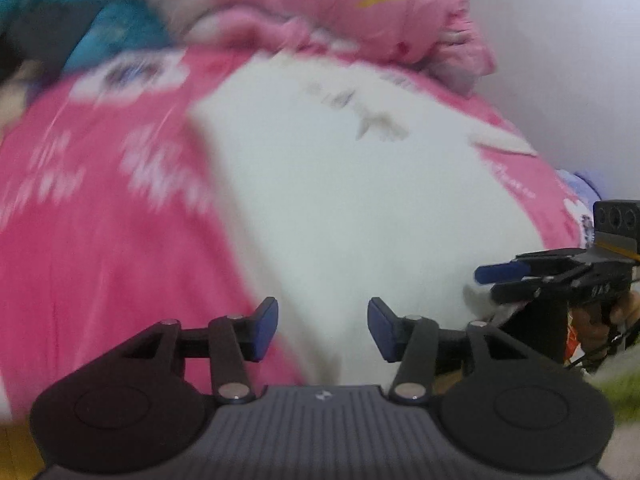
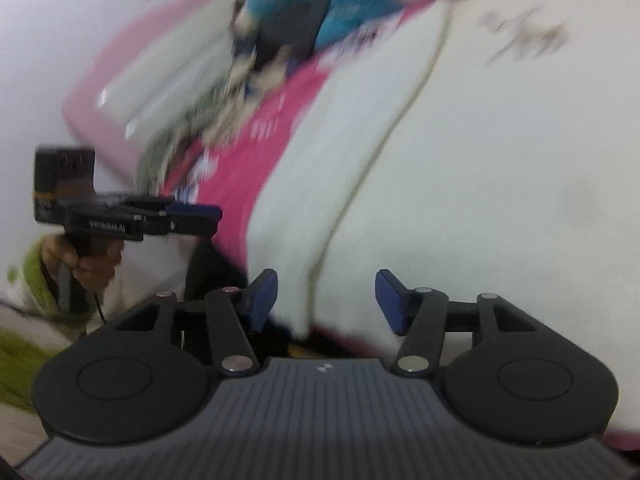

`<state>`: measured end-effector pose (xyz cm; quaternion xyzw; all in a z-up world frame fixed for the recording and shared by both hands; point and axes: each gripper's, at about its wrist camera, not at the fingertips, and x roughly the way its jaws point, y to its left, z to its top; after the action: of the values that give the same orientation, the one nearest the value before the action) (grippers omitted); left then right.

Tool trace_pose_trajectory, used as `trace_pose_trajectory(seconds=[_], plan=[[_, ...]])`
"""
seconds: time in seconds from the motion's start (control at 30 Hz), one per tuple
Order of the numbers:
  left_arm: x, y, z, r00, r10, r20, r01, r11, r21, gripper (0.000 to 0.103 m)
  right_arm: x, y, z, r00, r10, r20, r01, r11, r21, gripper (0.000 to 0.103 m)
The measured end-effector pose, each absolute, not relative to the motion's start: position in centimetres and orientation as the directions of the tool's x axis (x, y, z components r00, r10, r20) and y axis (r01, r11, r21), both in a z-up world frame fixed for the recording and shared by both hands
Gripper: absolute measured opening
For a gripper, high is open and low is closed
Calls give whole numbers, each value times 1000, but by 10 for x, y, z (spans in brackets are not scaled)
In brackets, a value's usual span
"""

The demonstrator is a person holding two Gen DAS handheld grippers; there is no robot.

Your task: Fold clothes

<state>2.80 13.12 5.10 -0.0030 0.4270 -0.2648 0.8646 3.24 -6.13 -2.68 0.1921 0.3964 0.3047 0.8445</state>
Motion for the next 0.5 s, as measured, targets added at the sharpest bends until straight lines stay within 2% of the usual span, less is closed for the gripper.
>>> trace_pose_trajectory(seconds=[0.1, 0.23, 0.33, 0.5], plan=[[68, 89, 71, 491, -495, -717, 510, 831, -224, 55, 36, -122, -3, 642, 607, -469, -277, 754, 596, 64], [129, 25, 89, 485, -541, -687, 538, 804, -254, 56, 42, -208, 22, 828, 384, -408, -75, 797, 599, 70], [166, -35, 90, 467, -572, -675, 544, 787, -291, 56, 32, -286, 40, 898, 182, -401, 122, 773, 623, 71], [208, -132, 65, 415, -626, -660, 599, 734, -319, 56, 57, -415, 24, 909, -65, -411, 368, 586, 722, 71]])
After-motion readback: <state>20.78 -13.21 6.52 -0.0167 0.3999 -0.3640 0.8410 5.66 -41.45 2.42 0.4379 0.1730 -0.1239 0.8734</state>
